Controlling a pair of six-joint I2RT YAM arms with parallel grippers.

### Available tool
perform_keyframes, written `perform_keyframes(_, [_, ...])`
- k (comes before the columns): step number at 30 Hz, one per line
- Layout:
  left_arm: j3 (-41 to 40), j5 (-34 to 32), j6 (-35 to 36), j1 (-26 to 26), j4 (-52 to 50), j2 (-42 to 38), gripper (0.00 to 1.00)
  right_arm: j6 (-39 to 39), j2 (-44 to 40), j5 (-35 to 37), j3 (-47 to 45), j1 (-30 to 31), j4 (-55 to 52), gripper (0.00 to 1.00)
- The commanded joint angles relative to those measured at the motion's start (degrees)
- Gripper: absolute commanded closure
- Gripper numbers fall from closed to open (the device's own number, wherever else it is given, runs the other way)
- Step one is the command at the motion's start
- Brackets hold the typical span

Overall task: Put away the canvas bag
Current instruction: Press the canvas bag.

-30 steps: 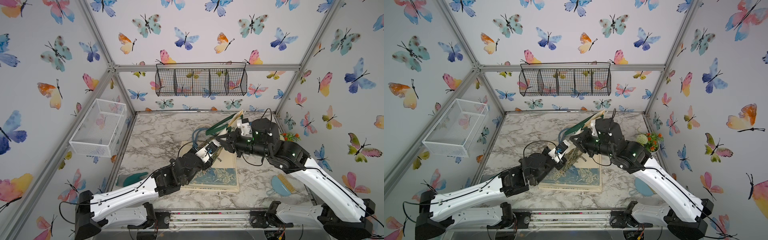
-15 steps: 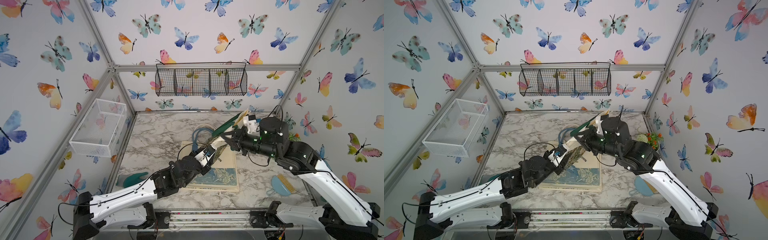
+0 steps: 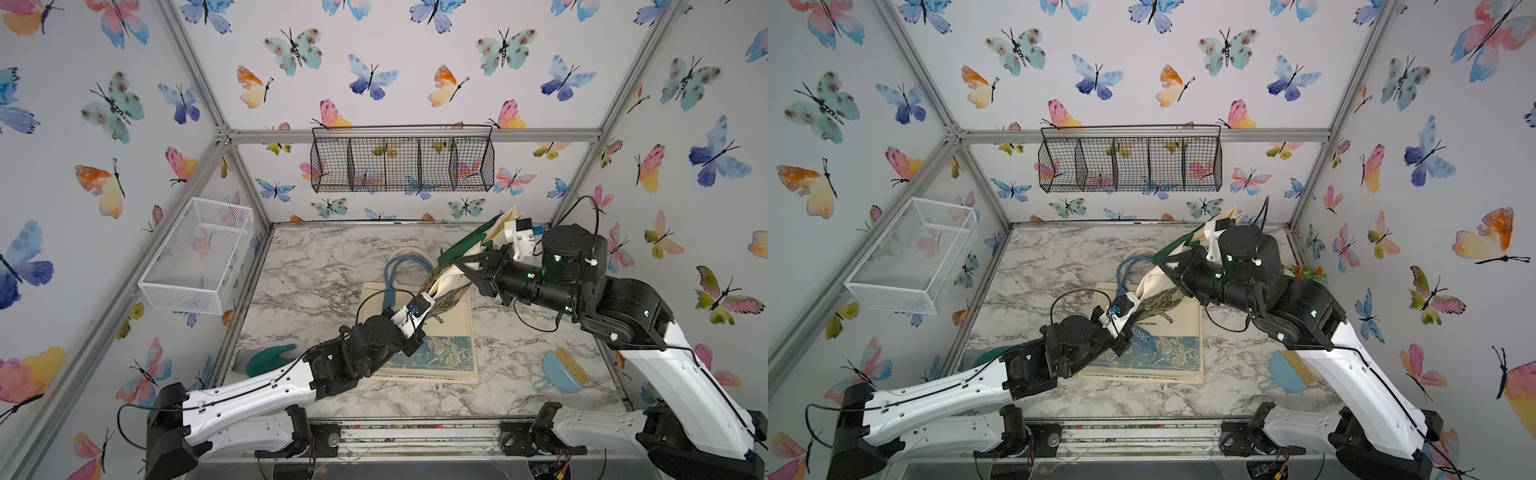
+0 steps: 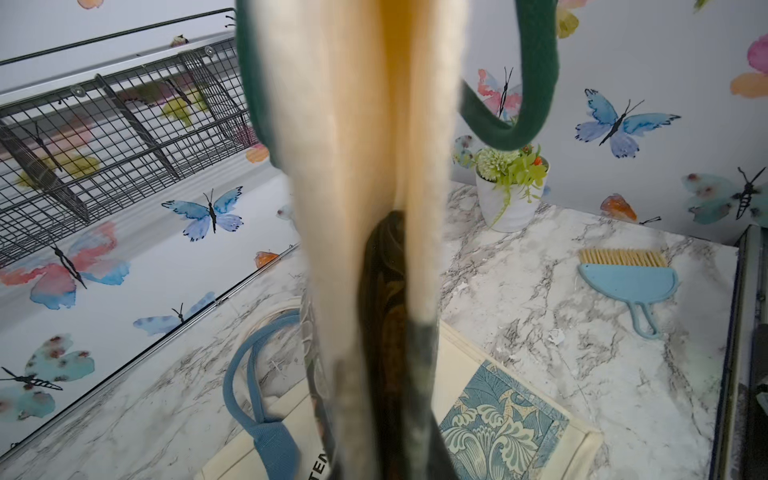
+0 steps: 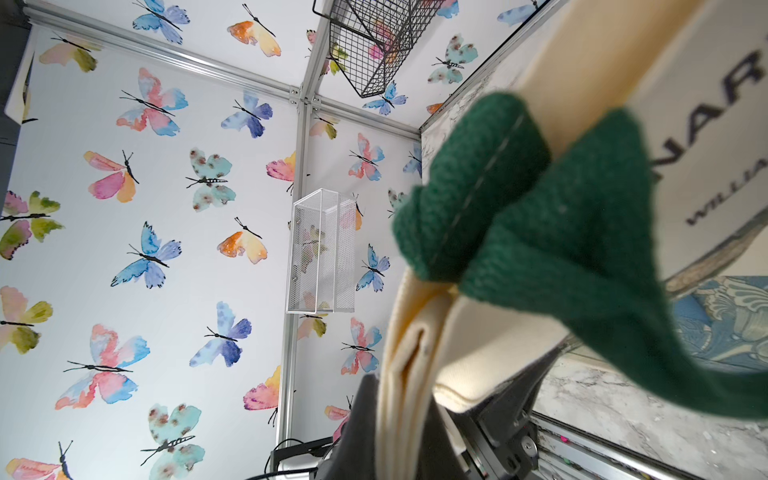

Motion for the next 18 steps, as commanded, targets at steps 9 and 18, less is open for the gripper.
perform_keyframes(9, [-0.12,47.54,-11.9,6.99,3.52,-4.16,1.0,-7.94,2.96,9.13,-5.85,-0.37,-0.25,0.98])
perform_keyframes(18, [1.73,57.51,-19.63,8.72,9.28,-5.58,1.0,-11.35,19.13,-5.28,-12.51,-8.43,3.86,0.98])
